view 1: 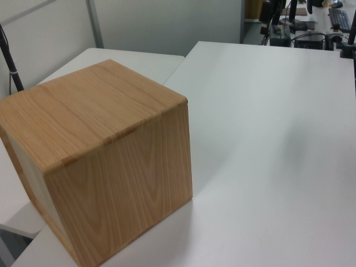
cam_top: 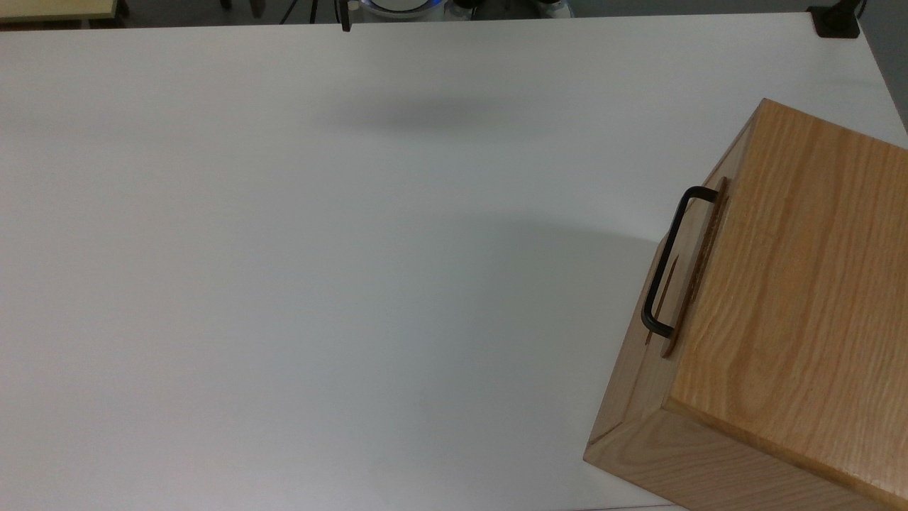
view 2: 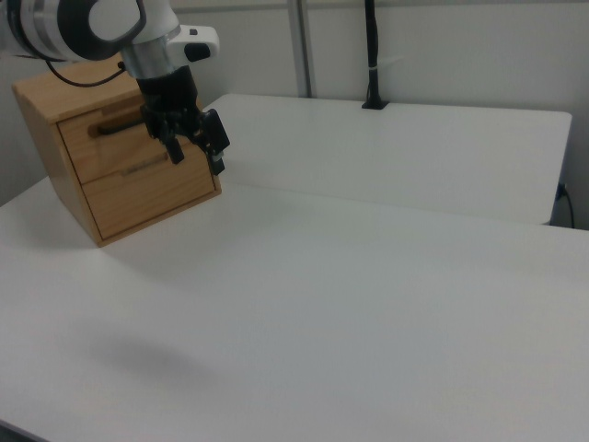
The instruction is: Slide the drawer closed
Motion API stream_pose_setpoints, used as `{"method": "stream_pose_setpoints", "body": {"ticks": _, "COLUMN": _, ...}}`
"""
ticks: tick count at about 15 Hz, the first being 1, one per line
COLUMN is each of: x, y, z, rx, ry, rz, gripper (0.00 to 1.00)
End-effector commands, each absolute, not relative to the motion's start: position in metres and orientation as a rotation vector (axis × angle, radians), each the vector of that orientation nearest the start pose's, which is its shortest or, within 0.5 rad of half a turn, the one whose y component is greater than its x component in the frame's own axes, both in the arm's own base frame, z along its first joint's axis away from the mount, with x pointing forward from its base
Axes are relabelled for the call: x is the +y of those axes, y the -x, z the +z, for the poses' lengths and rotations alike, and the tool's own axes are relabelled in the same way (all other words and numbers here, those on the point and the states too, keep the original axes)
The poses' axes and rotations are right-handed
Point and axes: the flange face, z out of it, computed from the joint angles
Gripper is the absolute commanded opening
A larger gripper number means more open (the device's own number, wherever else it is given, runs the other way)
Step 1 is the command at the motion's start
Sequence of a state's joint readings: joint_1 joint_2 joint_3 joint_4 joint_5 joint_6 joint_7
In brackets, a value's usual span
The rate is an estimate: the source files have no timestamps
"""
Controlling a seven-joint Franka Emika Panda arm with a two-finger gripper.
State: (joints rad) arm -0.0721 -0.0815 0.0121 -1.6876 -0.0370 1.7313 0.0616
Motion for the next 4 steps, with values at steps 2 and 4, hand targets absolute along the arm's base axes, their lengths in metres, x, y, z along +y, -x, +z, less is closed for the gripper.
{"method": "stream_pose_setpoints", "body": {"ticks": 2, "x": -0.0267, "y": -0.5375, "z": 0.6234, "rx": 0.104, "ry": 3.17, "rz": -0.18, "gripper": 1.0}}
{"method": "stream_pose_setpoints", "body": {"ticks": 4, "x": -0.0257, "y": -0.5381, "z": 0.6233, "rx": 0.099, "ry": 3.168, "rz": -0.18, "gripper": 1.0}}
